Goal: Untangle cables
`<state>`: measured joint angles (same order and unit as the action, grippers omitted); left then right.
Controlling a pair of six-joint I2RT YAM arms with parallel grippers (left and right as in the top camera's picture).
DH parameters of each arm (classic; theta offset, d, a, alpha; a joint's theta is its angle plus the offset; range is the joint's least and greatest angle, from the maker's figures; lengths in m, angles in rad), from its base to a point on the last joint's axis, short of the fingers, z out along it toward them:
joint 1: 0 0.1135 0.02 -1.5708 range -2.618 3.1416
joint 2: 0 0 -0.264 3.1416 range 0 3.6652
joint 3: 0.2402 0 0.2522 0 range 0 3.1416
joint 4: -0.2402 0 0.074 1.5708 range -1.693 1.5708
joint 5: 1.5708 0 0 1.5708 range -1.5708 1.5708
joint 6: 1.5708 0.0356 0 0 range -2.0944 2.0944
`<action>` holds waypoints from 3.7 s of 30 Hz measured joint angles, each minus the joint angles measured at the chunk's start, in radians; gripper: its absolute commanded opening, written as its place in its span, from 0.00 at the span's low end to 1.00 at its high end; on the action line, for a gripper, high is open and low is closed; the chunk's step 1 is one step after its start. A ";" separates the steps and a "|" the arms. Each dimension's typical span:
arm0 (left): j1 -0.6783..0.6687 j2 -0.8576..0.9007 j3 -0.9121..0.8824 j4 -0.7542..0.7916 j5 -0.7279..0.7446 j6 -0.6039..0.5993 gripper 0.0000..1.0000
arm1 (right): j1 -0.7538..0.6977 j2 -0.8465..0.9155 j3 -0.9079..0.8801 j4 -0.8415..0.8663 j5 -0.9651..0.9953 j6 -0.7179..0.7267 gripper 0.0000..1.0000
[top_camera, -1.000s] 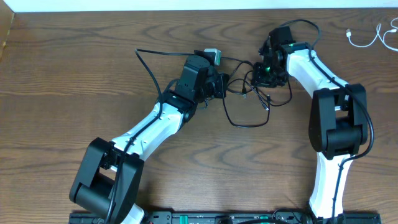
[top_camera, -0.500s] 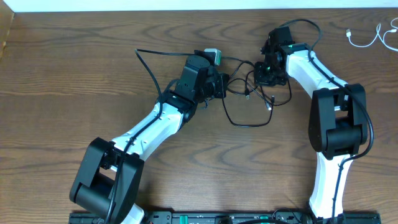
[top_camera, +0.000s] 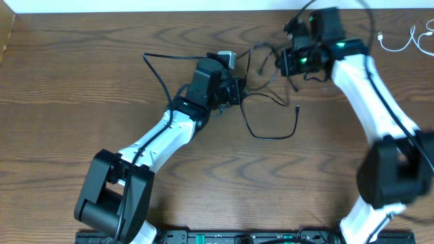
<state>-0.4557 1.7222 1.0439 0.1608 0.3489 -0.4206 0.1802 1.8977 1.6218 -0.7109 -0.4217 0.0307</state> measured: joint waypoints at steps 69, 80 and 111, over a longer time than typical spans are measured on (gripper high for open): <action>0.093 -0.410 0.000 -0.151 -0.004 0.007 0.07 | -0.024 -0.128 0.005 -0.014 -0.133 0.002 0.63; 0.093 -0.468 0.000 -0.179 0.194 0.021 0.08 | 0.007 0.012 0.005 0.045 -0.198 0.158 0.64; 0.093 -0.468 0.000 -0.216 0.304 0.210 0.08 | 0.090 0.137 0.005 0.123 -0.238 0.527 0.01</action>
<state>-0.3626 1.2545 1.0439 -0.0555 0.6525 -0.2108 0.2699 2.0342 1.6264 -0.5877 -0.6598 0.5579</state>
